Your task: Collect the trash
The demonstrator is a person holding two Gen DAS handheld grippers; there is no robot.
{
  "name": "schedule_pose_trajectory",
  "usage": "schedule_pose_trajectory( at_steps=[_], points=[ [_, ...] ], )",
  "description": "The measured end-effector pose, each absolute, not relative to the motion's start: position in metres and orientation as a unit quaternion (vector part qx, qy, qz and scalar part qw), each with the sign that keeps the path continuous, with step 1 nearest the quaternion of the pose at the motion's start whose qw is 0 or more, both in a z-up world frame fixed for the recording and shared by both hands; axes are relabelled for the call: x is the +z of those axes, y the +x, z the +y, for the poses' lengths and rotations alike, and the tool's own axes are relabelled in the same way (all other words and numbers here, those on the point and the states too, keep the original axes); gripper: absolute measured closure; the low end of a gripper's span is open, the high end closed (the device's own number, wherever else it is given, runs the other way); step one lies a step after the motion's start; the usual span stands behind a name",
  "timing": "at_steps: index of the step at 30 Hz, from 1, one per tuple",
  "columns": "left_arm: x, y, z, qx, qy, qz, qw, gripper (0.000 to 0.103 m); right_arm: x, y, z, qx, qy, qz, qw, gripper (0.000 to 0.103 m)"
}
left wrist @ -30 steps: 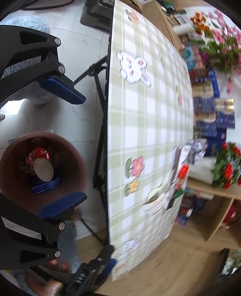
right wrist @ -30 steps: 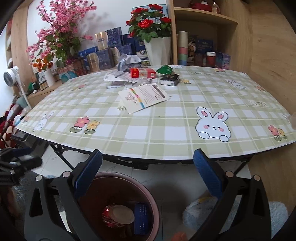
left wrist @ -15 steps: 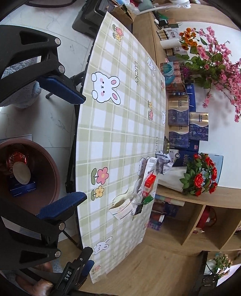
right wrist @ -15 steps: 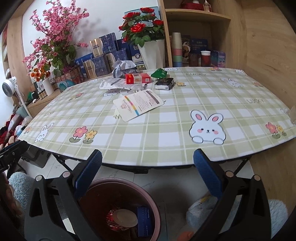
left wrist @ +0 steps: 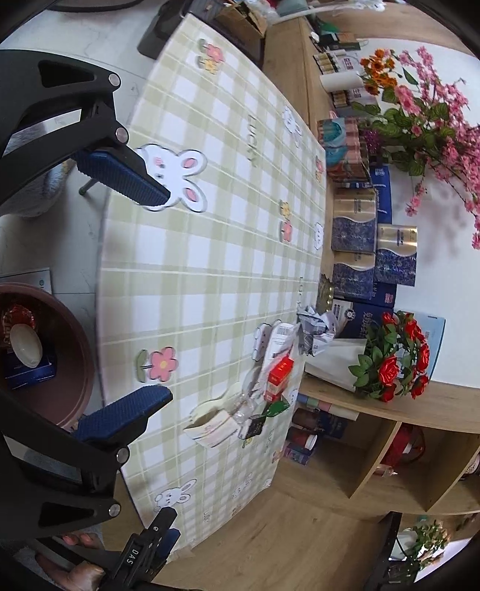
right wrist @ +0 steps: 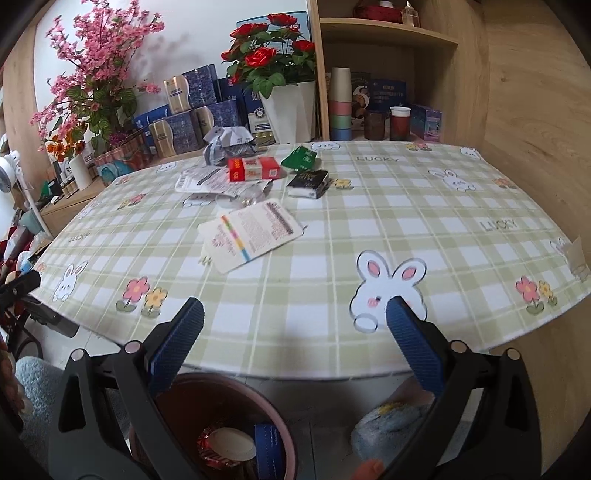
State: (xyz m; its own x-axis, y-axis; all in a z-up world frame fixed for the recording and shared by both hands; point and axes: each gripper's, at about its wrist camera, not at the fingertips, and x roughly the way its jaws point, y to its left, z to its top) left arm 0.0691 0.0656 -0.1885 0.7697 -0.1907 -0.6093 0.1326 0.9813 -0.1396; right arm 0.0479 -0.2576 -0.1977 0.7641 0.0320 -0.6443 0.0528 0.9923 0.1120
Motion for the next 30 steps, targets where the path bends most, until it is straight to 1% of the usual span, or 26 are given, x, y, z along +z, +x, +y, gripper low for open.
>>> schedule_pose_trajectory(
  at_steps=[7, 11, 14, 18, 22, 25, 28, 30],
  points=[
    [-0.150, 0.132, 0.059, -0.111, 0.003, 0.302, 0.947, 0.006, -0.184, 0.084, -0.273, -0.016, 0.067, 0.349, 0.935, 0.006],
    [-0.133, 0.178, 0.052, -0.132, 0.011, 0.303, 0.944, 0.006, -0.176, 0.109, -0.284, -0.015, 0.087, 0.351, 0.932, 0.006],
    [-0.119, 0.224, 0.037, -0.168, 0.039, 0.295, 0.940, 0.006, -0.172, 0.133, -0.291, -0.016, 0.087, 0.353, 0.931, 0.006],
    [-0.110, 0.296, 0.016, -0.203, 0.049, 0.290, 0.934, 0.006, -0.169, 0.171, -0.302, -0.016, 0.091, 0.358, 0.929, 0.006],
    [-0.116, 0.379, -0.021, -0.217, 0.105, 0.295, 0.924, 0.006, -0.168, 0.202, -0.315, -0.017, 0.092, 0.355, 0.930, 0.006],
    [-0.129, 0.437, -0.049, -0.243, 0.151, 0.318, 0.904, 0.006, -0.169, 0.221, -0.328, -0.018, 0.097, 0.353, 0.931, 0.006],
    [-0.147, 0.475, -0.065, -0.226, 0.207, 0.308, 0.901, 0.006, -0.171, 0.237, -0.341, -0.020, 0.100, 0.355, 0.929, 0.006],
    [-0.164, 0.500, -0.074, -0.226, 0.231, 0.322, 0.890, 0.006, -0.174, 0.248, -0.350, -0.021, 0.101, 0.362, 0.927, 0.006]
  ],
)
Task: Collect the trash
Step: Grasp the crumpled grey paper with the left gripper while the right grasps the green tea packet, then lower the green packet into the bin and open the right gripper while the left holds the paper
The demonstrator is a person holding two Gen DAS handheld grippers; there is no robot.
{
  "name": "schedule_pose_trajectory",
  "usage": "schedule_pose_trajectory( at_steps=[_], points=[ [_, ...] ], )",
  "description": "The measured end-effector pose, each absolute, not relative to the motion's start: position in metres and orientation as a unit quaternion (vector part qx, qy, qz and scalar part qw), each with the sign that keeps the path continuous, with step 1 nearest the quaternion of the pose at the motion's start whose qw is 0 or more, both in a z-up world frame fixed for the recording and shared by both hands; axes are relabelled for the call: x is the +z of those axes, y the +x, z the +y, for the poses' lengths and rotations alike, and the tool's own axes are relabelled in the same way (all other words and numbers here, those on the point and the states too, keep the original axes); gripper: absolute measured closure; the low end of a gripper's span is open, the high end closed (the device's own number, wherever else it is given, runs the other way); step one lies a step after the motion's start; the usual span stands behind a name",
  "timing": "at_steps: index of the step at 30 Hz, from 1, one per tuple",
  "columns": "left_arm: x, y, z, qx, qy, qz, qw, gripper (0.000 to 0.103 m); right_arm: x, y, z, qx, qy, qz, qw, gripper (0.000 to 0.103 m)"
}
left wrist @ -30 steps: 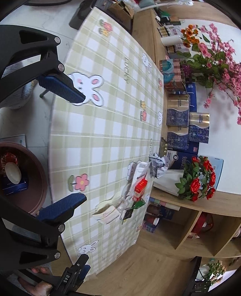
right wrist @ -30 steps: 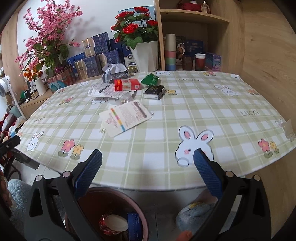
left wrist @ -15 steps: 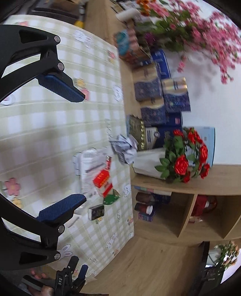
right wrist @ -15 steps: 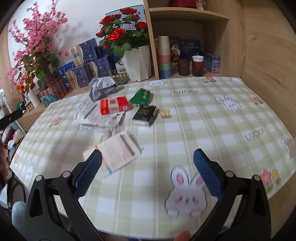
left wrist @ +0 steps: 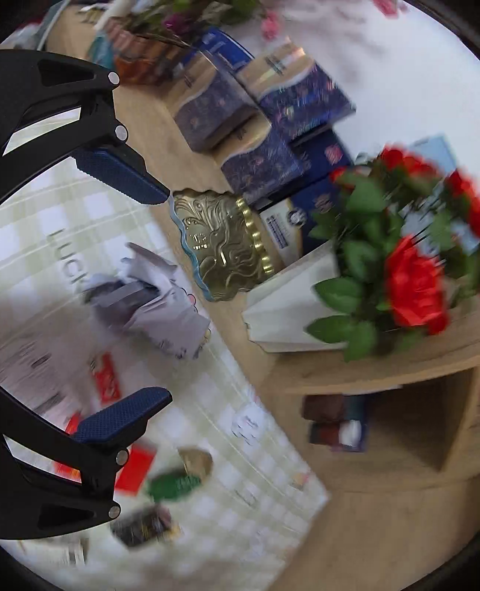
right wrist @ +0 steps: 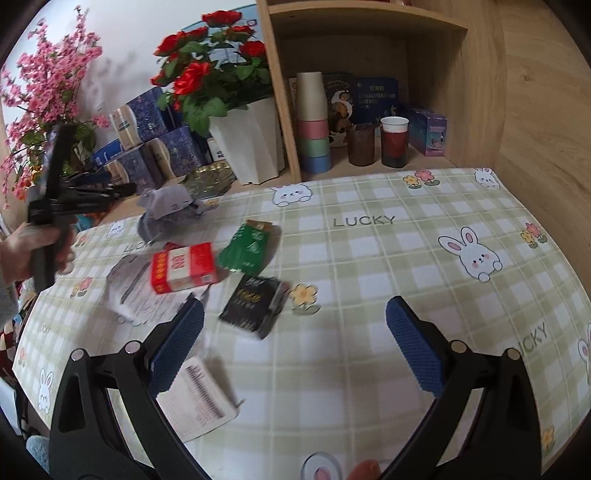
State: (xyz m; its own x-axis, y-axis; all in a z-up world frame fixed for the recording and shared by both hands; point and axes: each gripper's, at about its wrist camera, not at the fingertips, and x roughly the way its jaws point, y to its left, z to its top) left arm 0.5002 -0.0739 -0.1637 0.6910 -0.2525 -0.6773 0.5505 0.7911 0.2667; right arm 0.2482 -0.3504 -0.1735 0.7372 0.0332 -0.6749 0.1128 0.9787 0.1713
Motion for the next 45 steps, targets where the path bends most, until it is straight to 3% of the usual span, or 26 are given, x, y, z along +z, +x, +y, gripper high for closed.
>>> schedule_pose_trajectory(
  at_steps=[4, 9, 11, 13, 16, 27, 29, 31, 35, 39, 40, 41, 43, 45],
  points=[
    [-0.195, 0.534, -0.081, -0.212, 0.256, 0.348, 0.877, 0.006, -0.179, 0.258, -0.358, -0.023, 0.093, 0.369, 0.925, 0.006],
    [-0.216, 0.556, -0.063, -0.223, 0.170, 0.388, 0.878, 0.007, -0.190, 0.271, -0.362, -0.016, 0.084, 0.386, 0.919, 0.006],
    [-0.229, 0.559, -0.064, -0.228, 0.175, 0.414, 0.864, 0.020, -0.191, 0.277, -0.363, -0.023, 0.077, 0.389, 0.918, 0.006],
    [-0.246, 0.559, -0.063, -0.220, 0.207, 0.444, 0.844, 0.064, -0.189, 0.286, -0.363, -0.020, 0.078, 0.385, 0.919, 0.006],
    [-0.252, 0.550, -0.050, -0.225, 0.205, 0.442, 0.844, 0.070, -0.190, 0.302, -0.361, -0.005, 0.080, 0.384, 0.920, 0.006],
    [-0.186, 0.483, 0.022, -0.225, 0.094, 0.385, 0.890, 0.074, -0.212, 0.393, -0.334, 0.050, 0.101, 0.422, 0.900, 0.006],
    [-0.175, 0.460, 0.029, -0.223, 0.088, 0.381, 0.893, 0.074, -0.218, 0.411, -0.325, 0.060, 0.104, 0.435, 0.892, 0.008],
    [-0.165, 0.433, 0.039, -0.222, 0.065, 0.378, 0.896, 0.073, -0.224, 0.423, -0.317, 0.066, 0.099, 0.451, 0.885, 0.017],
    [-0.152, 0.373, 0.061, -0.210, 0.028, 0.364, 0.907, 0.073, -0.235, 0.442, -0.308, 0.063, 0.096, 0.474, 0.873, 0.018],
    [-0.149, 0.321, 0.092, -0.189, -0.018, 0.364, 0.912, 0.073, -0.249, 0.452, -0.311, 0.038, 0.116, 0.494, 0.861, 0.030],
    [-0.149, 0.309, 0.098, -0.186, -0.027, 0.367, 0.911, 0.073, -0.249, 0.452, -0.311, 0.041, 0.125, 0.499, 0.856, 0.048],
    [-0.149, 0.293, 0.108, -0.177, -0.042, 0.370, 0.911, 0.073, -0.247, 0.451, -0.311, 0.041, 0.129, 0.500, 0.855, 0.057],
    [-0.151, 0.268, 0.123, -0.170, -0.079, 0.372, 0.909, 0.073, -0.241, 0.444, -0.306, 0.035, 0.112, 0.504, 0.856, 0.065],
    [-0.153, 0.242, 0.139, -0.155, -0.117, 0.371, 0.908, 0.073, -0.230, 0.429, -0.299, 0.041, 0.088, 0.490, 0.866, 0.067]
  ],
)
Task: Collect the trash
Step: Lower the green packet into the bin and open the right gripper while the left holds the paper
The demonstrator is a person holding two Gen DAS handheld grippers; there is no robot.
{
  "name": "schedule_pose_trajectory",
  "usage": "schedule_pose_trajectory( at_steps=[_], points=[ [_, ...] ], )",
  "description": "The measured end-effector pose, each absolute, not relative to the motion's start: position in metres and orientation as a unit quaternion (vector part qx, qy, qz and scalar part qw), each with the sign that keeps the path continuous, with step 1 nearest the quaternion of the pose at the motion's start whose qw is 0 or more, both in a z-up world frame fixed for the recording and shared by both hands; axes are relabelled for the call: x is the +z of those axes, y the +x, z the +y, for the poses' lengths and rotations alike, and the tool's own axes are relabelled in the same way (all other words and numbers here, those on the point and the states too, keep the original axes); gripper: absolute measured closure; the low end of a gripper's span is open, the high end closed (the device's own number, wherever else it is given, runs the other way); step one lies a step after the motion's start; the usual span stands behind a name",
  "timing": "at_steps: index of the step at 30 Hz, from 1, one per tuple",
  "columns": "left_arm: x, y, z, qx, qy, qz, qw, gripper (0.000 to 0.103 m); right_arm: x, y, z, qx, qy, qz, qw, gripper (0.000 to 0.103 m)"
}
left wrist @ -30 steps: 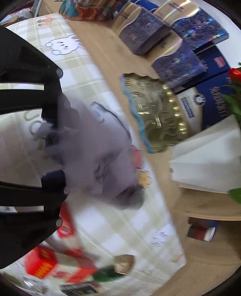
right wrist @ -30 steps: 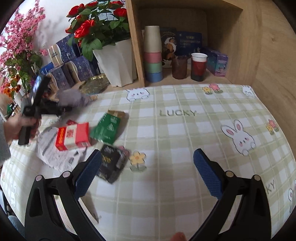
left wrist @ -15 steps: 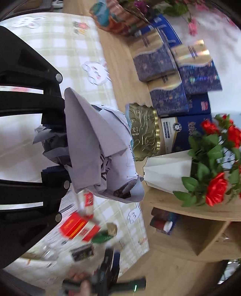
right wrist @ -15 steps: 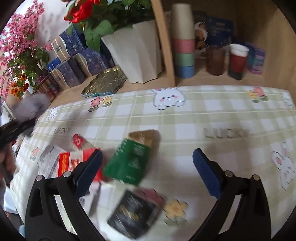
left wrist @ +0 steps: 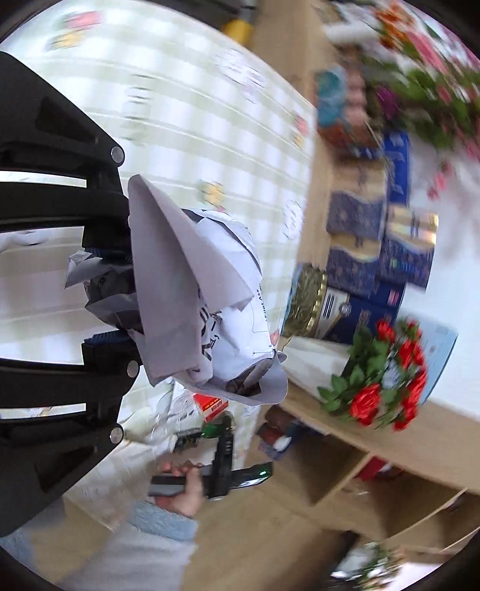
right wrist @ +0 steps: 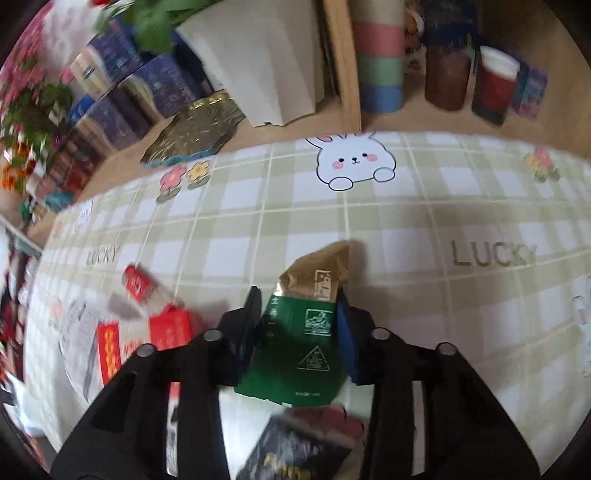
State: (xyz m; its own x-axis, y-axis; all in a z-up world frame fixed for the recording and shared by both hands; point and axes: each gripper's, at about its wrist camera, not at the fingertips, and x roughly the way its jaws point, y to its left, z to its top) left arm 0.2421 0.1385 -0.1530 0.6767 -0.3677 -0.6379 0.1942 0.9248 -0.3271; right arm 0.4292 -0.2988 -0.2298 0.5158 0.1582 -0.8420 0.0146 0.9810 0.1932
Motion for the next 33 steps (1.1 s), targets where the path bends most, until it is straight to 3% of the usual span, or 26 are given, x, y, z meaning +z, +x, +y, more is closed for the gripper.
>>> schedule_pose_trajectory(
  at_steps=[4, 18, 33],
  points=[
    [-0.161, 0.212, 0.151, -0.135, -0.170, 0.387, 0.896, 0.073, -0.201, 0.392, -0.297, 0.056, 0.085, 0.459, 0.883, 0.068],
    [-0.125, 0.125, 0.066, -0.221, -0.139, 0.368, 0.893, 0.073, -0.124, 0.208, -0.271, 0.145, 0.090, 0.396, 0.902, 0.068],
    [-0.139, 0.029, 0.057, -0.235, -0.127, 0.393, 0.880, 0.073, -0.168, 0.041, -0.206, 0.226, 0.106, 0.390, 0.886, 0.068]
  ],
)
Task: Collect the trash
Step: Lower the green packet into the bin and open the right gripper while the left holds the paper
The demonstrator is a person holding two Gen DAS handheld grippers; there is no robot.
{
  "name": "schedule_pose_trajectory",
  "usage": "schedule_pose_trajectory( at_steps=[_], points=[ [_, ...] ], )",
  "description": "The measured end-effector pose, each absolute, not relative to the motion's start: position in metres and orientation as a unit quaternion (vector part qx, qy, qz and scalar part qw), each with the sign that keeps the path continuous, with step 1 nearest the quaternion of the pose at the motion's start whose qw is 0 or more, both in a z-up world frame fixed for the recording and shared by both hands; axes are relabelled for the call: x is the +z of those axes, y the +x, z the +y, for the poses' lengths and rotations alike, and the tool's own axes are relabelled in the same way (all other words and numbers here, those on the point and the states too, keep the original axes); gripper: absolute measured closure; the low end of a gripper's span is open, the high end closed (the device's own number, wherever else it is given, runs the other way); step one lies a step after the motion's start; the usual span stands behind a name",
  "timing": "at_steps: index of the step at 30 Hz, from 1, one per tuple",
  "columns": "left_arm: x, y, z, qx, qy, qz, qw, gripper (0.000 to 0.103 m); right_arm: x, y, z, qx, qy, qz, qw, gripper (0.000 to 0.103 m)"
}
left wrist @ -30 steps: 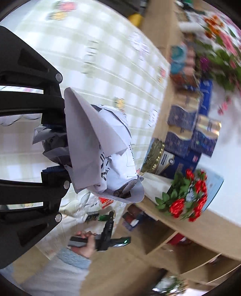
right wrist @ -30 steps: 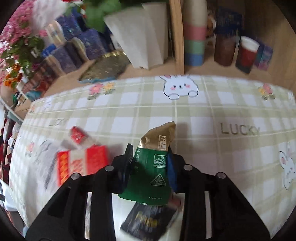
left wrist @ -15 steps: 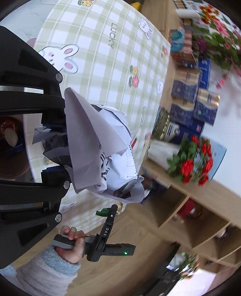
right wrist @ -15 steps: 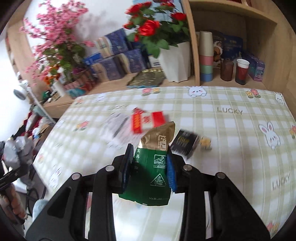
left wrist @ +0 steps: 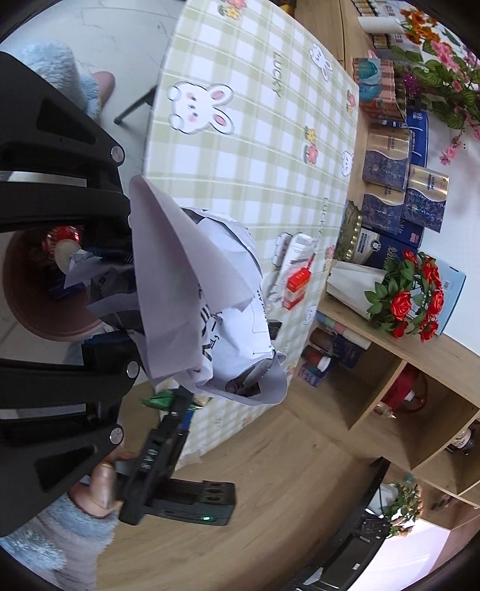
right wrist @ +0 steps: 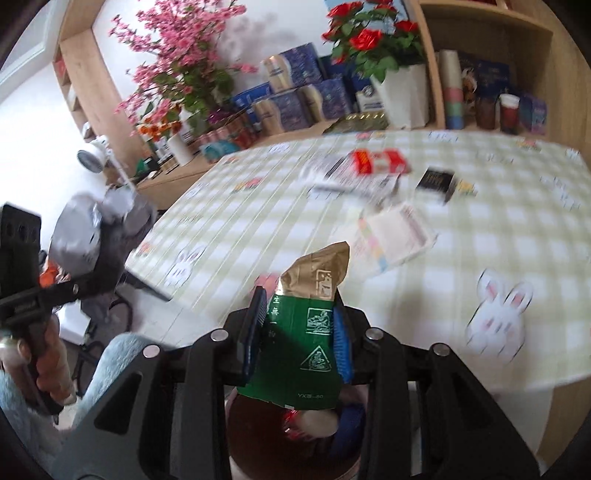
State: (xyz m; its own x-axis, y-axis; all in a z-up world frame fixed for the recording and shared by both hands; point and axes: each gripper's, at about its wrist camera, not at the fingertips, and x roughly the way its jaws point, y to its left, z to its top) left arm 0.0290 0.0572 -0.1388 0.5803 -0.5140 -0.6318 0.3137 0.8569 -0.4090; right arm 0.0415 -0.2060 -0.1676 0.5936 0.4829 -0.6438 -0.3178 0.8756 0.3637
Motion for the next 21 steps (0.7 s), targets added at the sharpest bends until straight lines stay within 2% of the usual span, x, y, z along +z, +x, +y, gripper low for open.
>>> schedule_pose_trajectory(
  at_steps=[10, 16, 21],
  points=[
    [-0.161, 0.000, 0.057, -0.227, -0.125, 0.407, 0.876, 0.073, -0.245, 0.008, -0.158, 0.256, 0.033, 0.481, 0.838, 0.068],
    [-0.171, -0.007, 0.044, -0.230, -0.096, 0.410, 0.878, 0.073, -0.270, 0.012, -0.153, 0.250, 0.042, 0.512, 0.821, 0.067],
    [-0.178, -0.007, 0.046, -0.224, -0.116, 0.404, 0.879, 0.072, -0.287, 0.012, -0.156, 0.235, 0.050, 0.531, 0.812, 0.067]
  ],
)
